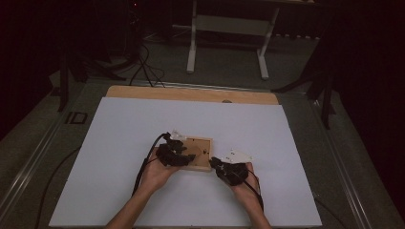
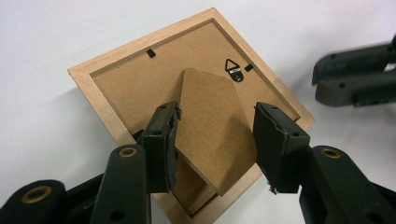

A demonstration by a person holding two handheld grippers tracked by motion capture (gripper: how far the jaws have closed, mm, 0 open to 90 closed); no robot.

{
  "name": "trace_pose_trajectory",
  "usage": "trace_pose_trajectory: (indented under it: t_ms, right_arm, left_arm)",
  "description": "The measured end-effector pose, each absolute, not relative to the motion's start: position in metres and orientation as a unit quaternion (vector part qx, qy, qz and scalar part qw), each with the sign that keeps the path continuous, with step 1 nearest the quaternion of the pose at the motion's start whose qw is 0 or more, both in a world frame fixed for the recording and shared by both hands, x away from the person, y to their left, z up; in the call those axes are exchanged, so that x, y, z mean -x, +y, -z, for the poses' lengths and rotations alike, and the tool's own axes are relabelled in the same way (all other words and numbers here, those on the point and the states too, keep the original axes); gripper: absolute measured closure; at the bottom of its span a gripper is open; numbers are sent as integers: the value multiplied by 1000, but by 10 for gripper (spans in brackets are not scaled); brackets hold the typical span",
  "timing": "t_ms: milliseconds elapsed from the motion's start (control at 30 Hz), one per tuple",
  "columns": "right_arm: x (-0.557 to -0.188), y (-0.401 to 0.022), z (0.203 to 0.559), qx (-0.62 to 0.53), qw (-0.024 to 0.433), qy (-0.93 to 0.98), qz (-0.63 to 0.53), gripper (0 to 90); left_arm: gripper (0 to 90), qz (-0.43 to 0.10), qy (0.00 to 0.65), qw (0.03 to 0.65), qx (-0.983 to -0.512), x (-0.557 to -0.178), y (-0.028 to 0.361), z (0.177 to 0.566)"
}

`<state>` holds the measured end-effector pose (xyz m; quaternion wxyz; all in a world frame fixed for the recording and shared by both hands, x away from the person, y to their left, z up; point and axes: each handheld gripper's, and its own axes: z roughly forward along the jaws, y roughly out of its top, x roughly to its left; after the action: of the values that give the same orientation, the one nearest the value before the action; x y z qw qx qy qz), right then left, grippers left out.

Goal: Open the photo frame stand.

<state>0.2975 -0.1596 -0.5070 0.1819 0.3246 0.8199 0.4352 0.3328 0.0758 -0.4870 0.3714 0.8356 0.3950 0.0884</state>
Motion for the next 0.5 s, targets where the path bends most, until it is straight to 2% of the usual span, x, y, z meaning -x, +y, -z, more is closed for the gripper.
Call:
trace_pose_trajectory:
  t_ms: [333, 500]
  right_arm:
    - [-303, -172, 493, -337, 185, 809, -445, 726]
    - [-308, -174, 484, -337, 172, 809, -449, 695]
  left_arm:
    - [523, -112, 380, 380, -836, -325, 79, 487]
    - [523, -127, 374, 385, -834, -320, 79, 489]
